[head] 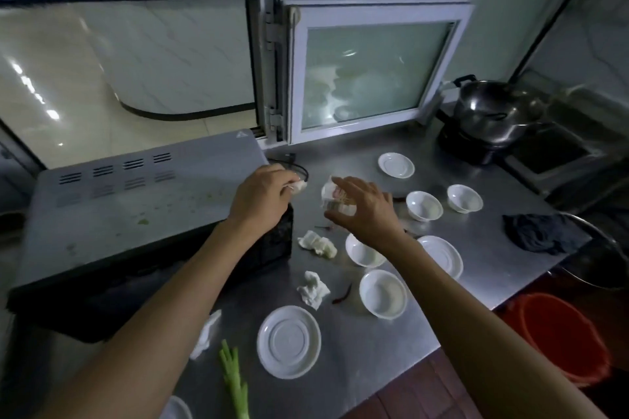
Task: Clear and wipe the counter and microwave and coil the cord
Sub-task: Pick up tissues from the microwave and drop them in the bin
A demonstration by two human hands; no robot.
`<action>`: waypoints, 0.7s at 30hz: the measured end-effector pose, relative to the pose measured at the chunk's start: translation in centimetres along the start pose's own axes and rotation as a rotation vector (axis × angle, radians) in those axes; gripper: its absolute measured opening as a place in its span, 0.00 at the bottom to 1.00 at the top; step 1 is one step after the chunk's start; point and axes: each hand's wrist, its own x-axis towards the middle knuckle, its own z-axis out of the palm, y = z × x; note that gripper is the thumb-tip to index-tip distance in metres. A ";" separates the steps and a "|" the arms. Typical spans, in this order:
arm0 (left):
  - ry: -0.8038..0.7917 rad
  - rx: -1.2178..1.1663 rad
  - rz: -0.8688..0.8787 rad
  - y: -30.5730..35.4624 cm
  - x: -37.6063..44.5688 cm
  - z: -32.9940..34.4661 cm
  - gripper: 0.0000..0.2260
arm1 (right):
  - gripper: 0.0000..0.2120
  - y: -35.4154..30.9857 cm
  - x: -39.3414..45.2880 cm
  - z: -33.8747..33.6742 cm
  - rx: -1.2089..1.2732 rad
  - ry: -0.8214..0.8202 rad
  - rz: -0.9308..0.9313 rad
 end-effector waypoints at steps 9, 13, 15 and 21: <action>-0.141 -0.081 0.128 15.2 1.3 11.7 0.09 | 0.34 15.4 -10.6 -6.5 0.014 0.075 0.197; -0.211 -0.090 0.172 23.0 0.9 17.4 0.10 | 0.33 22.9 -16.1 -8.8 0.037 0.081 0.279; -0.247 -0.112 0.185 26.6 0.6 20.4 0.10 | 0.34 26.3 -18.8 -10.1 0.036 0.083 0.331; -0.363 -0.161 0.288 35.7 -0.4 28.3 0.09 | 0.33 34.3 -26.5 -12.6 0.027 0.074 0.528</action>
